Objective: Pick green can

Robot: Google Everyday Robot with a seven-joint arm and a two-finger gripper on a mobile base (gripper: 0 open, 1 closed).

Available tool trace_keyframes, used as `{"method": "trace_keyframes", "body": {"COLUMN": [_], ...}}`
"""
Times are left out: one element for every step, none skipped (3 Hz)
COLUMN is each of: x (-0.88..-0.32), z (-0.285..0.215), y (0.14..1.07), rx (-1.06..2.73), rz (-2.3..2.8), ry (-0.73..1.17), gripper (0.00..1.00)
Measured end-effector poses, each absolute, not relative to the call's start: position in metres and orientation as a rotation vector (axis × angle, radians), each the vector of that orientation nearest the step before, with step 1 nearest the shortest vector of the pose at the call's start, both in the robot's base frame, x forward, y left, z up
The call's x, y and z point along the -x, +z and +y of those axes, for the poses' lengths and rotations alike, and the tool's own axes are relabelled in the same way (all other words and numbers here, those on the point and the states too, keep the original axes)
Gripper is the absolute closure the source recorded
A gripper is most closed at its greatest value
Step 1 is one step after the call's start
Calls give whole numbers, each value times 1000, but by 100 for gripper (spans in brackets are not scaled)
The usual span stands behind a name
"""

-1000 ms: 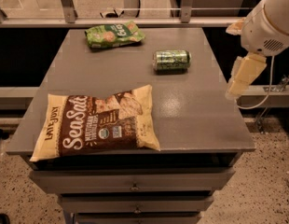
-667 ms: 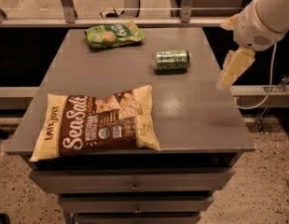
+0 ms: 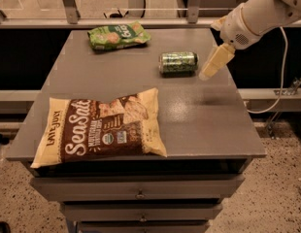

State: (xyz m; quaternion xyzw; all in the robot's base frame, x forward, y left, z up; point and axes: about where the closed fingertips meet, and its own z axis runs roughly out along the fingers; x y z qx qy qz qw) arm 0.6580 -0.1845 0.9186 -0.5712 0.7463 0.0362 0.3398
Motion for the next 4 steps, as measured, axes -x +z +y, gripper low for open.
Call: {"method": "trace_keyframes", "body": {"x": [-681,-697,-703,-707], "z": [-167,-154,-146,-142], "y": [899,876,858,853], "rx": [1434,1396,1378,1366], "rz": [1954,1980,1999,2002], "ry": [187,274,339,372], "gripper": [0,0,13,36]}}
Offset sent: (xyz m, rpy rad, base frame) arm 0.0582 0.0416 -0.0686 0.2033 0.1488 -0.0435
